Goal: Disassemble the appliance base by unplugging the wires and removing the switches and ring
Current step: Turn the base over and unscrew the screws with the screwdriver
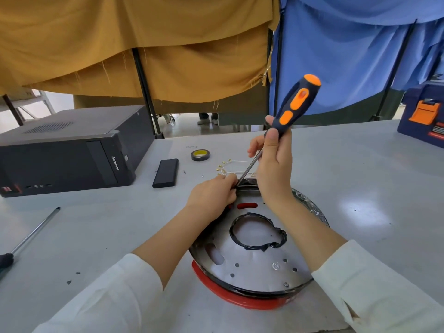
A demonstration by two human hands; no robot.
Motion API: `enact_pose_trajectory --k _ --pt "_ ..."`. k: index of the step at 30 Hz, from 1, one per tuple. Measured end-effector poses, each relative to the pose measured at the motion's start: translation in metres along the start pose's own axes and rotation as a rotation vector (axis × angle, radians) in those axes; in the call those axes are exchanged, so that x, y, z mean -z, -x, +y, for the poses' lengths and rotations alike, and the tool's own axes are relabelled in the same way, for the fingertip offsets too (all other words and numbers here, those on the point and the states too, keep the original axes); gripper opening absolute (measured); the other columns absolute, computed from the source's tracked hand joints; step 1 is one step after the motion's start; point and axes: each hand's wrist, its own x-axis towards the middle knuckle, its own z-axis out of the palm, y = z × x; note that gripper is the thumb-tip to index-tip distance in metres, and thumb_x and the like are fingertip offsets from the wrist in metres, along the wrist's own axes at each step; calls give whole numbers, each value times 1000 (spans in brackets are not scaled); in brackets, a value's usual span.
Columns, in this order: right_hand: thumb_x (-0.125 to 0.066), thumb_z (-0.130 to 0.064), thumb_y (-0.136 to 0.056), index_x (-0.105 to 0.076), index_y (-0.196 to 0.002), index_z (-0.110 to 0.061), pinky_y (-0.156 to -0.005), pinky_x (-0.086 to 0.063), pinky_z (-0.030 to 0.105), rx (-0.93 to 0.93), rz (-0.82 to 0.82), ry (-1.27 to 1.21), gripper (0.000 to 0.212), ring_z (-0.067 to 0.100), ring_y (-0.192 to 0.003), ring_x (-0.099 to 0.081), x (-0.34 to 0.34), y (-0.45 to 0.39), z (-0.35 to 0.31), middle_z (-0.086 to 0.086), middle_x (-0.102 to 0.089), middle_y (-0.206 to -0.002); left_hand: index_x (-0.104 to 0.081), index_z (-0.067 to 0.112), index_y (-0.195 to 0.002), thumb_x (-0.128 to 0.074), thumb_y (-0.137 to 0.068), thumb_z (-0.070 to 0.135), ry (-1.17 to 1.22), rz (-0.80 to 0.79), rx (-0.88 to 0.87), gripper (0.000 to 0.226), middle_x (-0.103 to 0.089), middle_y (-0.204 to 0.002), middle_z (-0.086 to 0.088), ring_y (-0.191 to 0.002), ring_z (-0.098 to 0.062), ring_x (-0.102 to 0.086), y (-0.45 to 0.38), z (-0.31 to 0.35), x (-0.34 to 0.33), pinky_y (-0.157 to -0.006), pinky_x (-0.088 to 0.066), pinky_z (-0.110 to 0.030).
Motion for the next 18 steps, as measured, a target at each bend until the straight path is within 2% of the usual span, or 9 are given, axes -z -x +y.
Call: enact_pose_trajectory --k 5,8,10,13,15,18 --pt "-31 -30 -100 -44 -105 -27 -63 -42 32 35 177 -108 15 15 -60 -48 5 -7 -8 -5 -47 -64 -46 23 -97 -41 -95 29 11 5 -21 9 -55 -104 -1 -85 -27 -57 -1 -3 -4 -64 -41 -34" --pt "-41 -32 -97 -45 -96 -24 -57 -48 29 -10 264 -144 9 17 -65 -55 11 -12 -11 5 -50 -74 -47 21 -94 -42 -95 30 172 99 23 10 -56 -99 1 -80 -24 -56 -1 -2 -4 -65 -42 -34" --pt "-48 -33 -96 -50 -97 -14 -54 -52 23 -64 287 -156 19 22 -71 -62 14 -14 -8 10 -54 -85 -49 21 -91 -46 -93 30 400 161 110 10 -58 -93 4 -77 -19 -57 -3 -5 -1 -64 -42 -31" --pt "-53 -33 -96 -56 -103 1 -60 -59 27 -175 243 -118 35 7 -65 -65 14 -16 -1 -1 -58 -84 -51 20 -88 -47 -94 27 750 202 231 10 -64 -93 5 -82 -15 -62 -4 -8 9 -70 -48 -27" --pt "-55 -33 -95 -60 -98 0 -61 -58 24 -227 159 -120 33 5 -65 -63 13 -15 4 -10 -56 -71 -49 19 -89 -42 -96 25 935 188 294 12 -68 -93 7 -87 -16 -65 -5 -9 17 -78 -50 -31" --pt "-58 -29 -94 -63 -95 -11 -64 -57 23 -207 5 -144 20 8 -71 -66 12 -11 7 -11 -61 -65 -46 15 -99 -36 -98 28 936 133 308 17 -72 -89 9 -89 -19 -63 -6 -10 28 -73 -46 -27"
